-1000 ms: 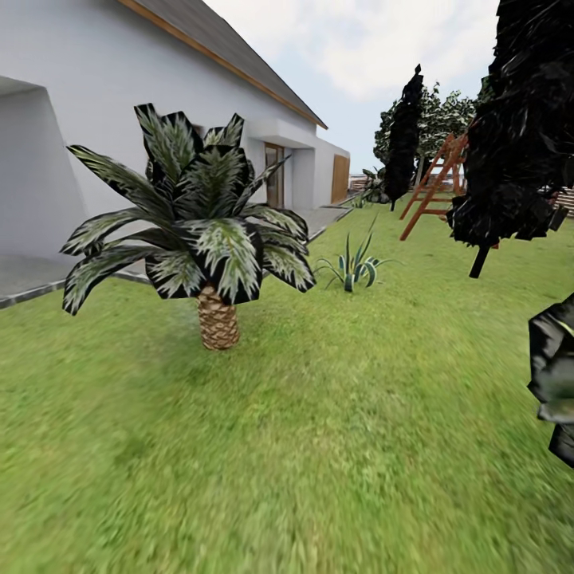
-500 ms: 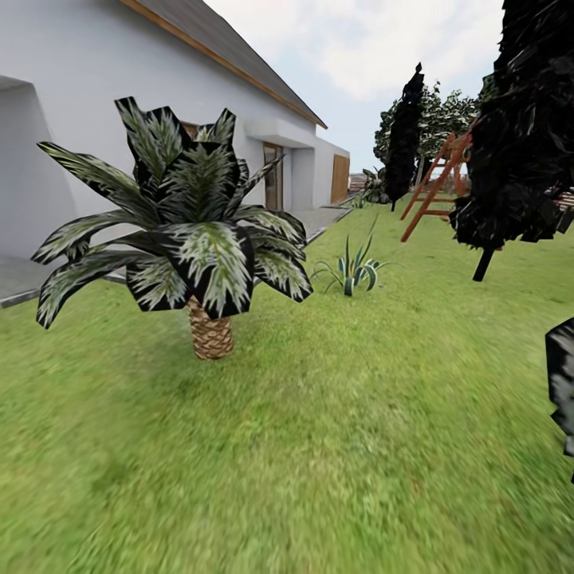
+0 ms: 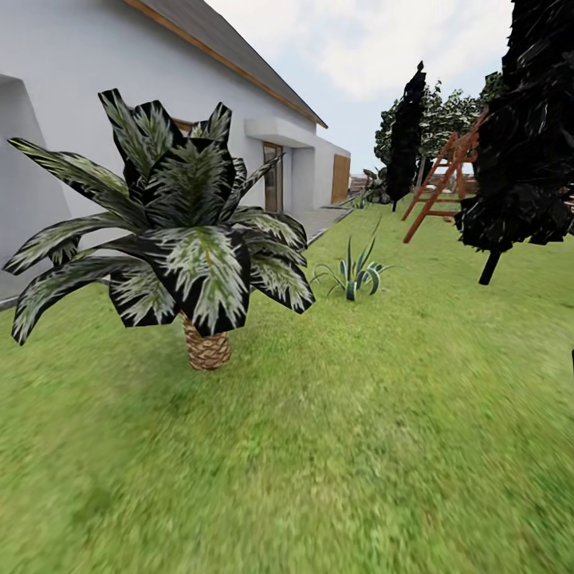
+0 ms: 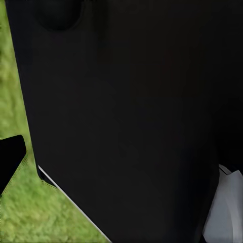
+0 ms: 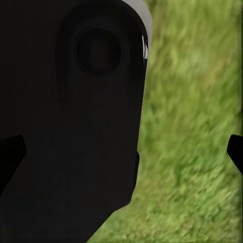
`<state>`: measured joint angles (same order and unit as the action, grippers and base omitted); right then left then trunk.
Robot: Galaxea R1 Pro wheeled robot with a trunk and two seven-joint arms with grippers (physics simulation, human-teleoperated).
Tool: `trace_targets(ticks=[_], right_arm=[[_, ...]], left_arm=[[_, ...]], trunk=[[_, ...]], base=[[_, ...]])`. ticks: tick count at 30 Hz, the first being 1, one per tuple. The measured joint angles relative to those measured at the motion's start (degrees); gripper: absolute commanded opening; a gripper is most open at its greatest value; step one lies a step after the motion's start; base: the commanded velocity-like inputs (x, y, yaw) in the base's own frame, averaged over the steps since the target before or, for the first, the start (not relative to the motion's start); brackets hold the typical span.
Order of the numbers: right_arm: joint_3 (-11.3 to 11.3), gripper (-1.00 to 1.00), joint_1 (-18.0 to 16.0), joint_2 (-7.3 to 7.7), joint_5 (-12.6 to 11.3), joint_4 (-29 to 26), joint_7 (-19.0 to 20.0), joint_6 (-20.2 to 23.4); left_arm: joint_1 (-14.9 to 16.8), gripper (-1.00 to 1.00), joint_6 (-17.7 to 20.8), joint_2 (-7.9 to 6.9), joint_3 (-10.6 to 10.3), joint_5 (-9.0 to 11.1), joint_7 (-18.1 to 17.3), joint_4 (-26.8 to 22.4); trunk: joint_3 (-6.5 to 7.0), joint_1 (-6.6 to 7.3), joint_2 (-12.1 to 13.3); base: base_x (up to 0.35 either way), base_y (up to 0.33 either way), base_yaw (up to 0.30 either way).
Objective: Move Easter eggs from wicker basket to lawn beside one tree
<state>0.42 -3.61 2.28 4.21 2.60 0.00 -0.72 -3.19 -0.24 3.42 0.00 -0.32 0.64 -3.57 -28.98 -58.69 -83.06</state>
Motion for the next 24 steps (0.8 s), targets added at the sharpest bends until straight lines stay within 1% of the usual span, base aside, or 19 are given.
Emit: trace_targets(ticks=[15, 18, 24], right_arm=[[0.0, 1.0, 0.0, 0.0, 0.0, 0.0, 0.0, 0.0], [0.0, 1.0, 0.0, 0.0, 0.0, 0.0, 0.0, 0.0], [0.0, 1.0, 0.0, 0.0, 0.0, 0.0, 0.0, 0.0]], left_arm=[[0.0, 1.0, 0.0, 0.0, 0.0, 0.0, 0.0, 0.0], [0.0, 1.0, 0.0, 0.0, 0.0, 0.0, 0.0, 0.0], [0.0, 1.0, 0.0, 0.02, 0.0, -0.1, 0.0, 0.0]], trunk=[[0.0, 0.0, 0.0], [0.0, 0.0, 0.0], [0.0, 0.0, 0.0]], base=[[0.333, 0.0, -0.005], [0.333, 0.0, -0.146], [0.333, 0.0, -0.26]])
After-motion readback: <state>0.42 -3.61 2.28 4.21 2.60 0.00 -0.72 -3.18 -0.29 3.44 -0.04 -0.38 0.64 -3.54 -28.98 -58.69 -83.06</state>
